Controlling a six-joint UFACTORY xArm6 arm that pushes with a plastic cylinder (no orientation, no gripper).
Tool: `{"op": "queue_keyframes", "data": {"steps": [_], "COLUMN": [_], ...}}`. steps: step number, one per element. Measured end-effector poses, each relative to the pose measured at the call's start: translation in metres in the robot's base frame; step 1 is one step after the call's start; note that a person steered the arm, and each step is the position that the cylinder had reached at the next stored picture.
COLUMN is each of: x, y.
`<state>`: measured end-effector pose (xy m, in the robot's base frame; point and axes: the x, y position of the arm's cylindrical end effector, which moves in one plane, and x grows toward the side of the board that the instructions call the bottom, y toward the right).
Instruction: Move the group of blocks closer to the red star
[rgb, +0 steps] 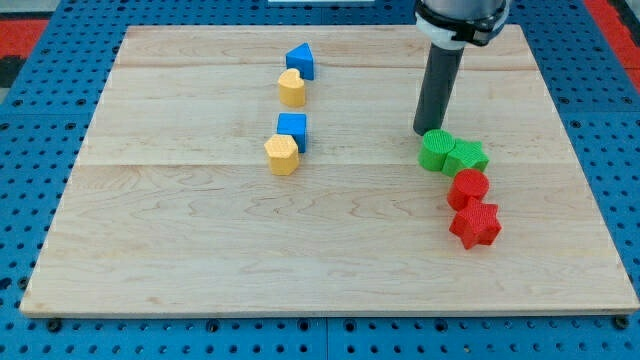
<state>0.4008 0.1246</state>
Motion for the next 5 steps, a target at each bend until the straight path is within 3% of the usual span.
{"op": "queue_keyframes", "data": {"steps": [2, 4, 5], "x": [0.027, -0.01, 0.014], "y": [-0.002, 0.01, 0.017]}}
